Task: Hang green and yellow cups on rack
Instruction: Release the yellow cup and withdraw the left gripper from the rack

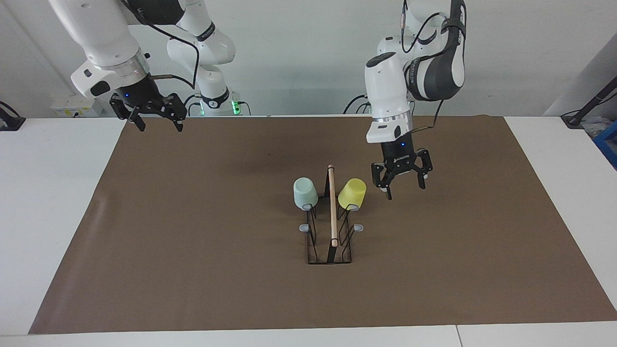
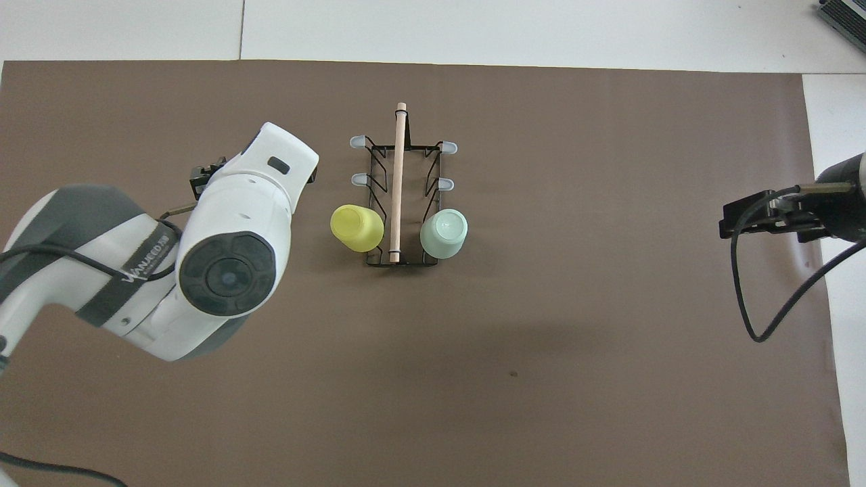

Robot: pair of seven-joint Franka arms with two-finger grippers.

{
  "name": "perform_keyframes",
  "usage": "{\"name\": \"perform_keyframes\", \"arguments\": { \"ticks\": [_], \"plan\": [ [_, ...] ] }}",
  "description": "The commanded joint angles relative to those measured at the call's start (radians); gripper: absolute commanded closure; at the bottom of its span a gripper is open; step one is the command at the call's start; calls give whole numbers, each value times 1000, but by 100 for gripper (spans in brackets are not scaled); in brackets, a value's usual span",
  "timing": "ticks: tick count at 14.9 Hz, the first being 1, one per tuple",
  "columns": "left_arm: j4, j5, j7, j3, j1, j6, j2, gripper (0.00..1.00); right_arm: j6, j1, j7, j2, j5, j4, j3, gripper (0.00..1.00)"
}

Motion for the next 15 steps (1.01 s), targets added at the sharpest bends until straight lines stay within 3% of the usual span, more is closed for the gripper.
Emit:
{"name": "perform_keyframes", "arguments": {
  "ticks": [1,3,6,9,15],
  "plan": [
    [-14,-221,316,85,-11,-2,-61,0,39,-25,-4,-33,15,-74,6,0],
    [-14,-370,496,133,-10,-15,-84,0,96,-32,-41,-37,-7,-93,6,0],
    [-9,-533,682,208,-11,-141,-130,0,76,-21,-38,-17,-97,-82,7,0],
    [105,-682,844,265,-8,-346,-128,0,61,-27,-37,-10,-80,-67,9,0],
    [329,-692,937,319,4,-645,-64,0,62,-29,-46,-16,-77,-76,9,0]
  ]
}}
